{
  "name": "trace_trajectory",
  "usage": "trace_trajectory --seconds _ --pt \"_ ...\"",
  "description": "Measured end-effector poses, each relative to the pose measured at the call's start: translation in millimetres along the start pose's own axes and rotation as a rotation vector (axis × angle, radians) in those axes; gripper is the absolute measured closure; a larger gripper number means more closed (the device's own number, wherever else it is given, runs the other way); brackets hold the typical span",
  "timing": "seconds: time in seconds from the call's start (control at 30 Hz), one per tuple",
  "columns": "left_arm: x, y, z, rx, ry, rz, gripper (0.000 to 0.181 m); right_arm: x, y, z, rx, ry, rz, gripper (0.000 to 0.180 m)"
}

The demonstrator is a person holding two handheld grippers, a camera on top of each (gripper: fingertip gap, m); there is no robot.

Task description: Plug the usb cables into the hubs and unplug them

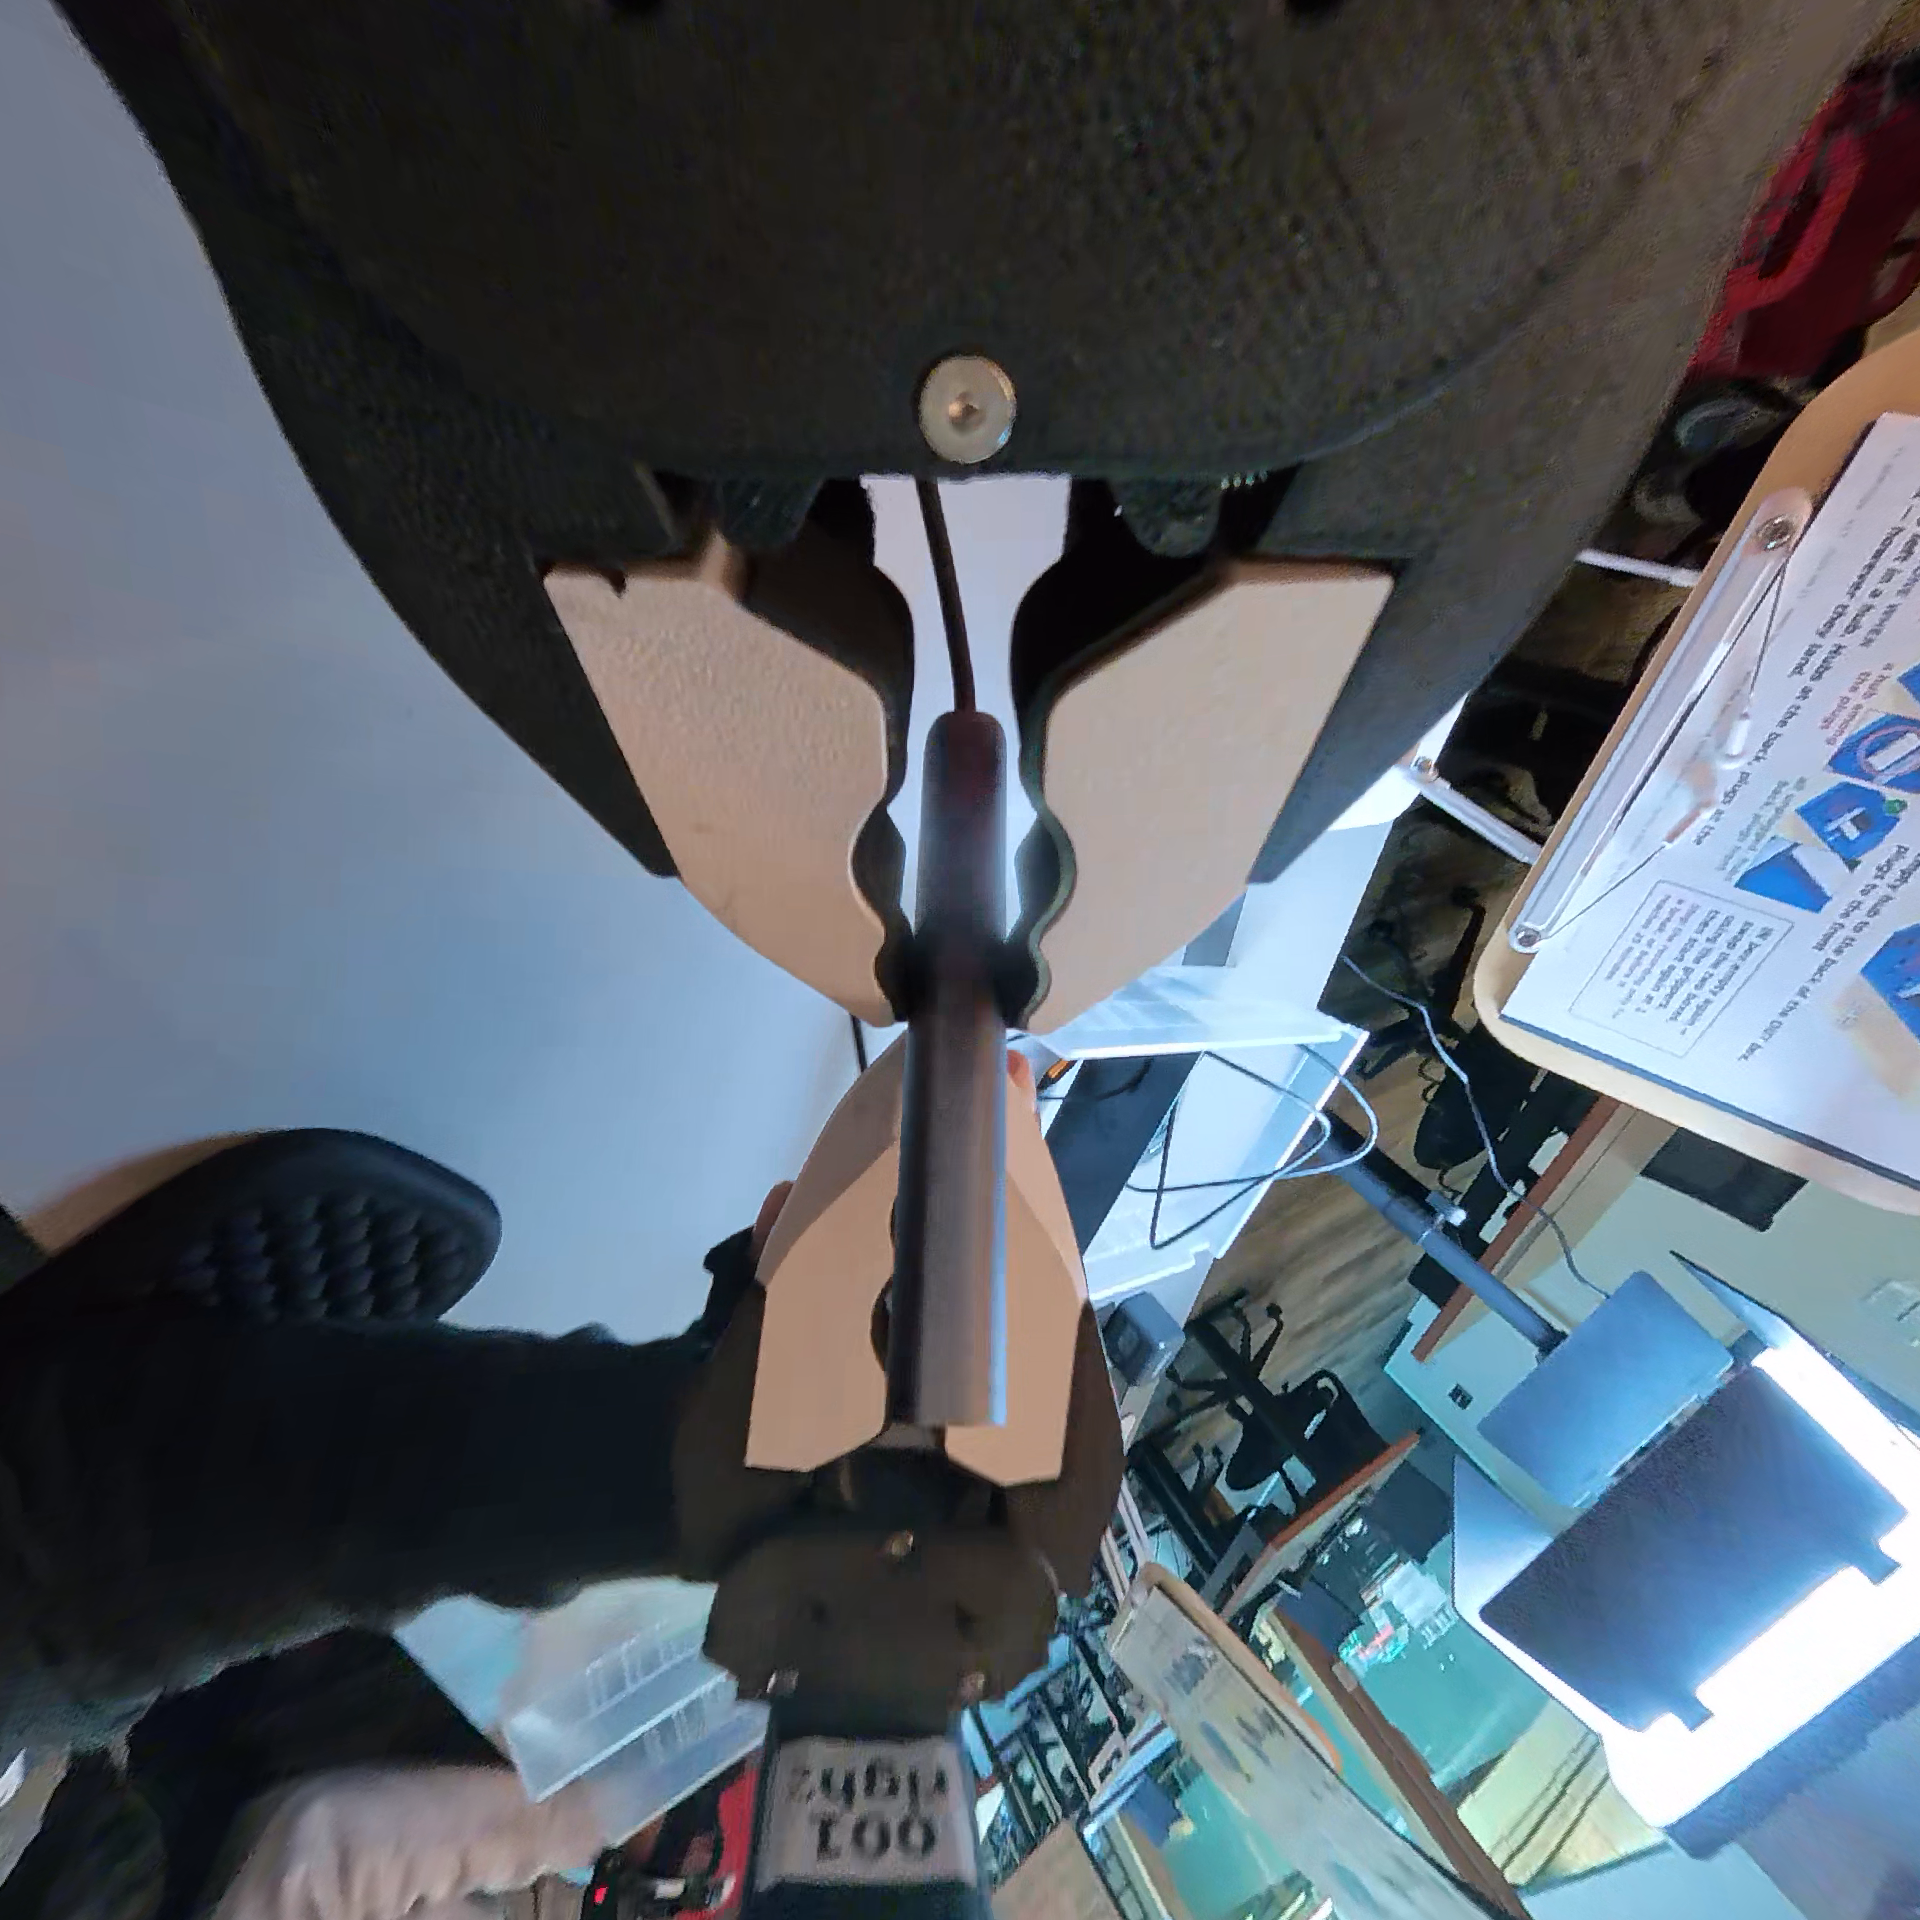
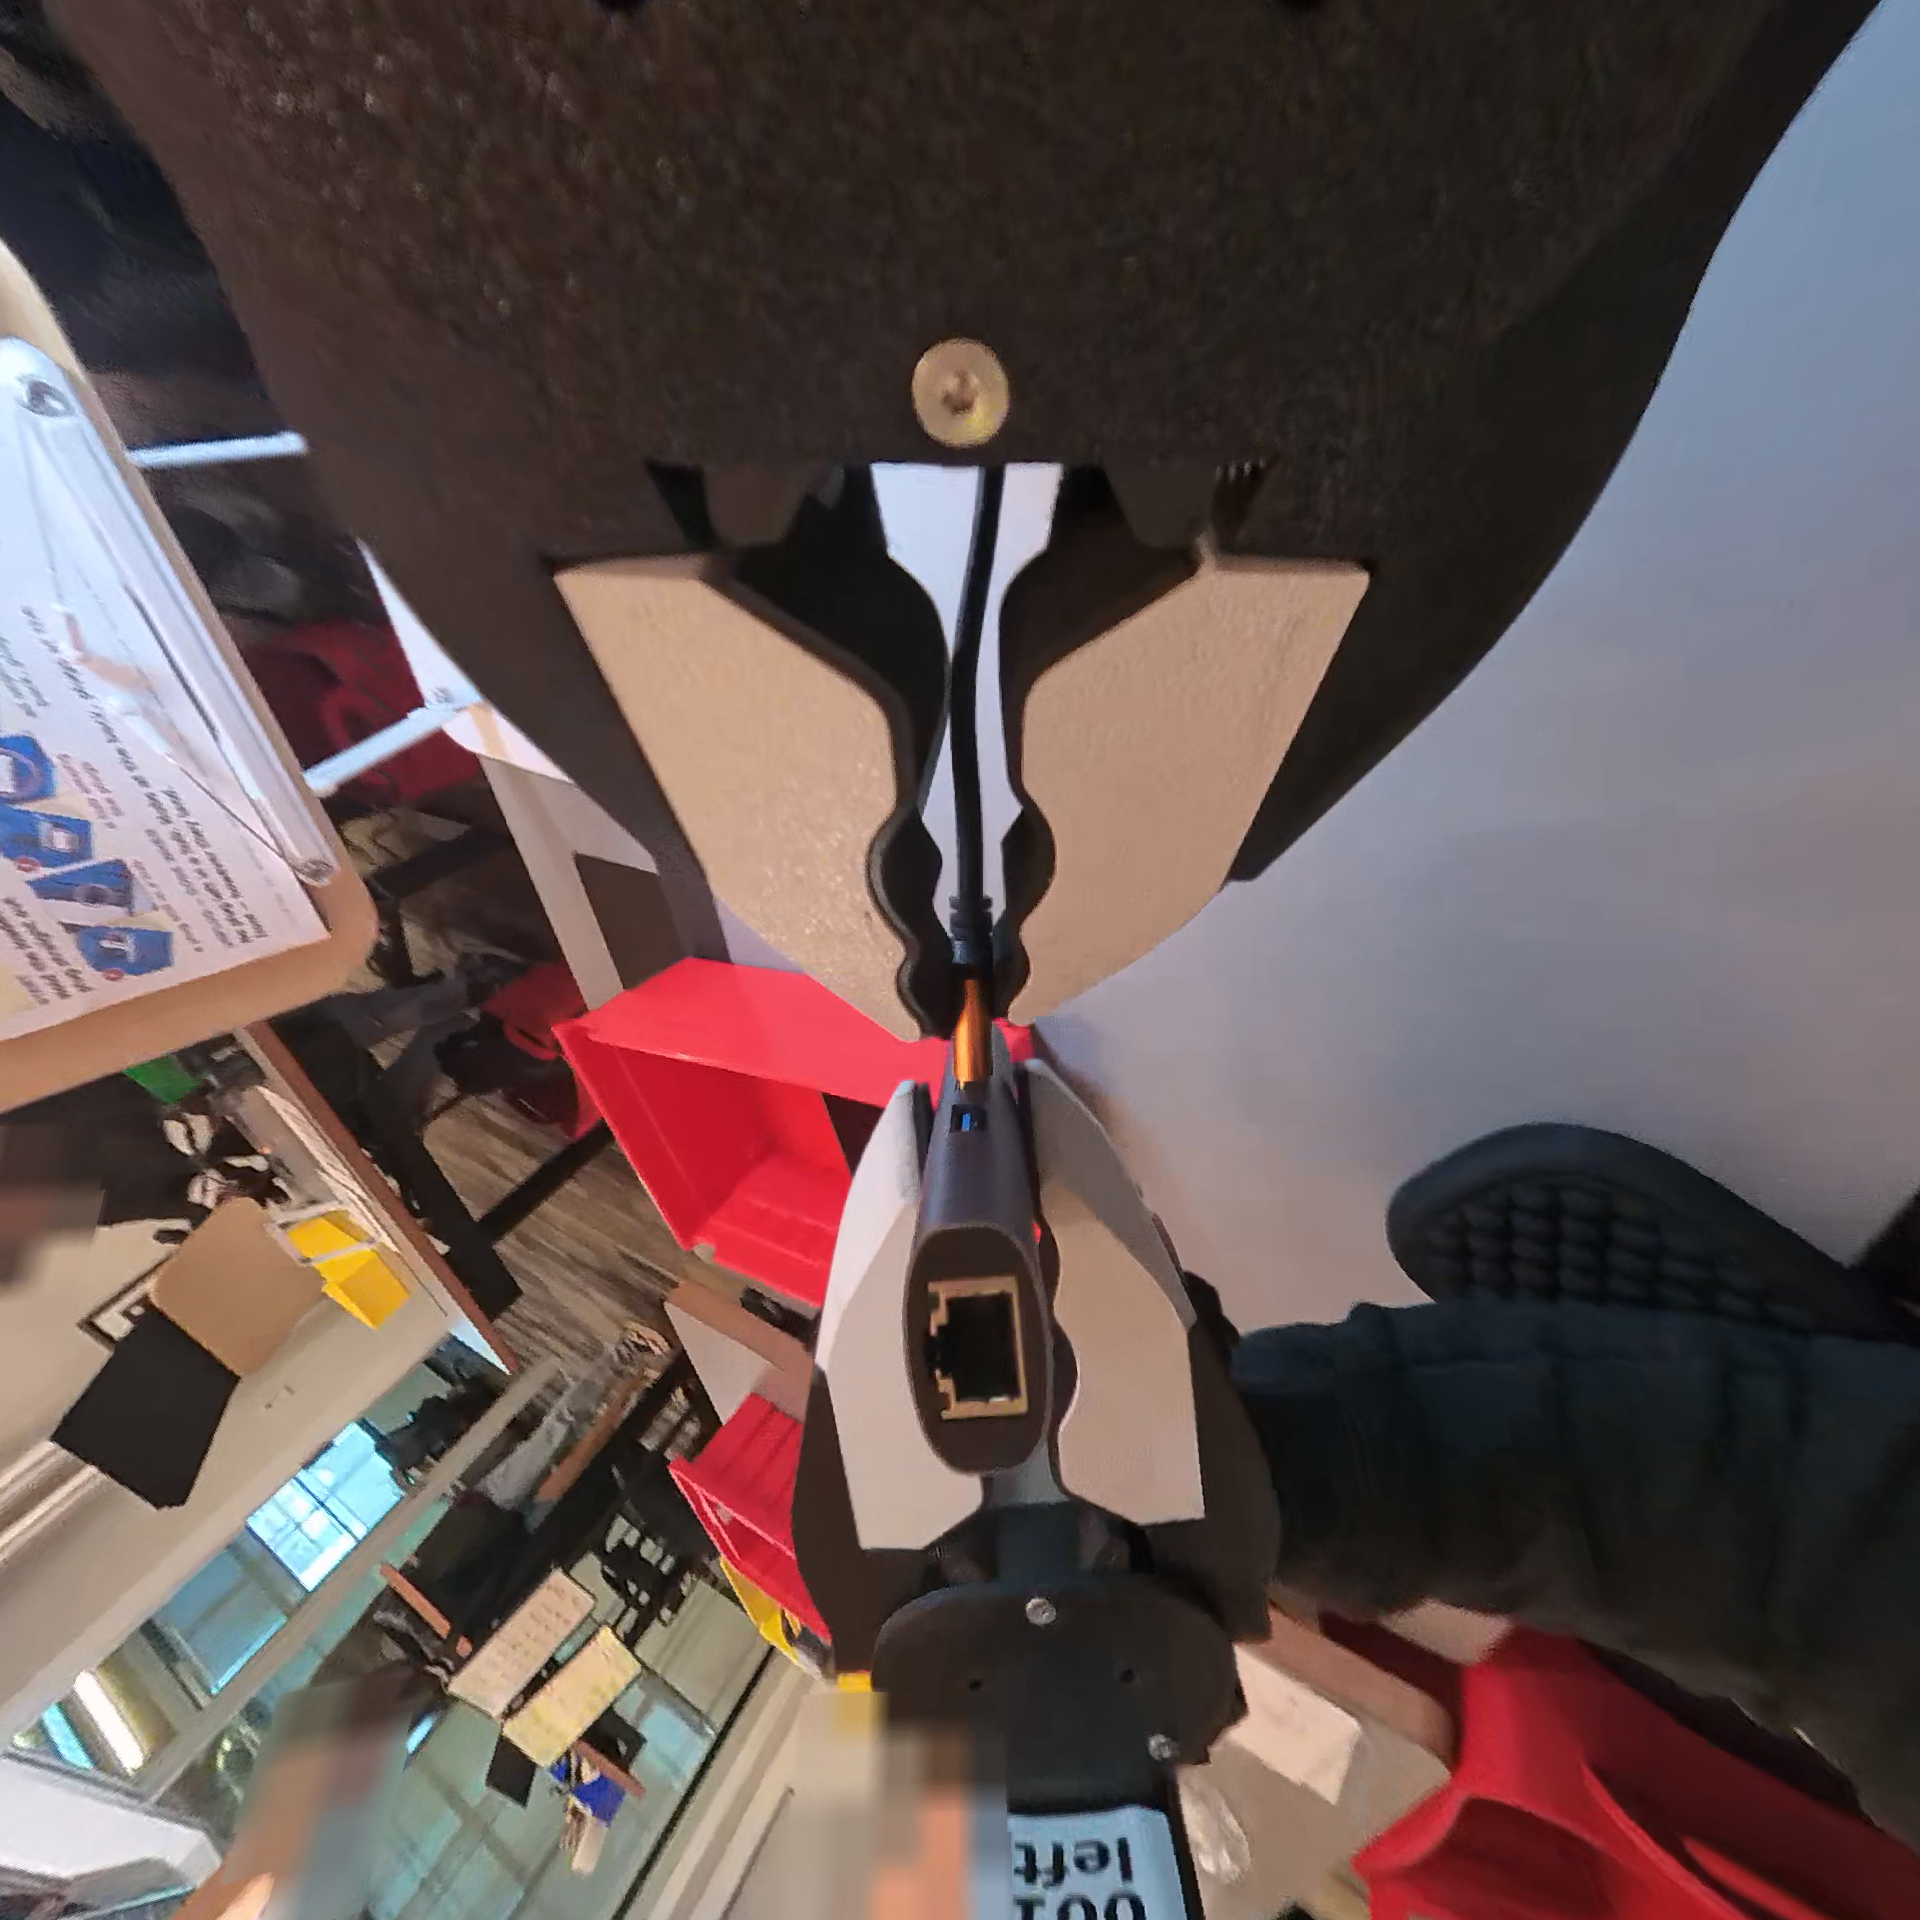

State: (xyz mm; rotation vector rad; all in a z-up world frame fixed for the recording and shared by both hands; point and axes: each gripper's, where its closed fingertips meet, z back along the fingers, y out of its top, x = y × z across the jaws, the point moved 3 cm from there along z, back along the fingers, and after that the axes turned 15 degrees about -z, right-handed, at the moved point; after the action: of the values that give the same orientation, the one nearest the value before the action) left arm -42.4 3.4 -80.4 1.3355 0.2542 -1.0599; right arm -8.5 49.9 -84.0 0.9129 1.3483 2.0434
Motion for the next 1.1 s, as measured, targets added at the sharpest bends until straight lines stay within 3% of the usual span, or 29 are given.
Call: trace_trajectory --seconds 0.3,1.0,1.1 --pt "-6.0 19.2 9.0 0.083 0.002 0.030 0.164 -3.4 14.4 7.3 0.108 0.081 -0.047 0.172" --pt "-15.6 6.5 15.8 0.176 -0.003 0.115 0.164 8.4 9.3 8.9 0.145 0.106 -0.115 0.172" --pt "-40.5 12.1 58.7 0.343 0.098 0.202 0.164 27.3 -5.9 28.8 0.092 0.017 -0.125 0.180"
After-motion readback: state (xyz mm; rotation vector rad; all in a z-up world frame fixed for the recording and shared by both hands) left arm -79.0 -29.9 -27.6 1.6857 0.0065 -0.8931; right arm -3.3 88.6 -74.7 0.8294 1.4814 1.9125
